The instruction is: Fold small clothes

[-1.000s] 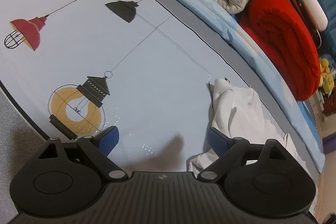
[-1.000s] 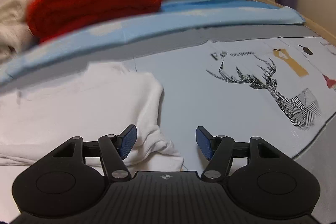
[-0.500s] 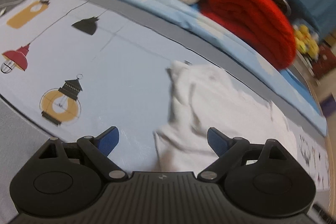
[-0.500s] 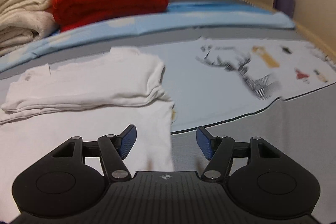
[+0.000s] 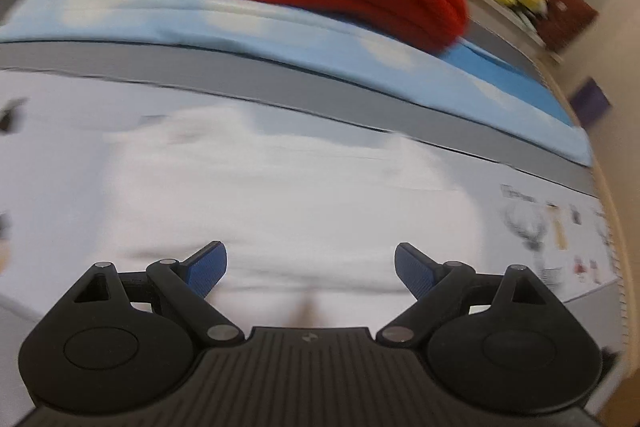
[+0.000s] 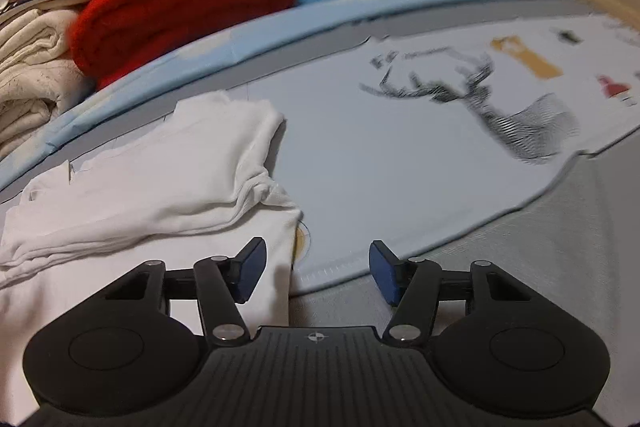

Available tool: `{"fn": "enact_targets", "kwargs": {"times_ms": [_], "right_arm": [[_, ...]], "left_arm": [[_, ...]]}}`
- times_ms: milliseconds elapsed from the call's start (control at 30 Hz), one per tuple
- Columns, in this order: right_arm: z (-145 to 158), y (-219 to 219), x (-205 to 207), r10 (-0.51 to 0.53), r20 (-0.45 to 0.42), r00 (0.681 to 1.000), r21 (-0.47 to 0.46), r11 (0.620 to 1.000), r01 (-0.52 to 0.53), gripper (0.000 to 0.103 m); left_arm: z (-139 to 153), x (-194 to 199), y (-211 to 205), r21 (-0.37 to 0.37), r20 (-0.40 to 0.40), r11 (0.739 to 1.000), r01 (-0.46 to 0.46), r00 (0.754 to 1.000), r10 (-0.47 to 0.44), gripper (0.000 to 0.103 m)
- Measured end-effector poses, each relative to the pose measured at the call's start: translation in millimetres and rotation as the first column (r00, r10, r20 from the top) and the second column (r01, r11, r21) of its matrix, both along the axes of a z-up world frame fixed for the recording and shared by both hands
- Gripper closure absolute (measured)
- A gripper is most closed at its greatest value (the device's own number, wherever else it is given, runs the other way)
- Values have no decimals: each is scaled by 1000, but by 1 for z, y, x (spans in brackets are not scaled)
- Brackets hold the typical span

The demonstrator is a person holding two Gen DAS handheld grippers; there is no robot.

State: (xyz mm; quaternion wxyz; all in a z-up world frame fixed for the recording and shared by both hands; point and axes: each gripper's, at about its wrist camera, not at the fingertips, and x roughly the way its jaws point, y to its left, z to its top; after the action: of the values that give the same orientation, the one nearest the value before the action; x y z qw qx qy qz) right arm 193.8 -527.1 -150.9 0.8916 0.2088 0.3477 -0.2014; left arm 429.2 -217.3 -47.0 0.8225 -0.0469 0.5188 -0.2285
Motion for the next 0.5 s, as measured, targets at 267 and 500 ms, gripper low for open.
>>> {"fn": "enact_targets", "kwargs": {"times_ms": [267, 500], "right_arm": [[-19, 4, 42, 133, 24, 991, -101, 986, -130, 53], [-18, -8, 44, 144, 114, 983, 6, 989, -146, 91]], "left_arm": [[-54, 35, -205, 69, -141, 969, 237, 964, -226, 9], [-114, 48, -284, 122, -247, 945, 303, 932, -267, 9]]}}
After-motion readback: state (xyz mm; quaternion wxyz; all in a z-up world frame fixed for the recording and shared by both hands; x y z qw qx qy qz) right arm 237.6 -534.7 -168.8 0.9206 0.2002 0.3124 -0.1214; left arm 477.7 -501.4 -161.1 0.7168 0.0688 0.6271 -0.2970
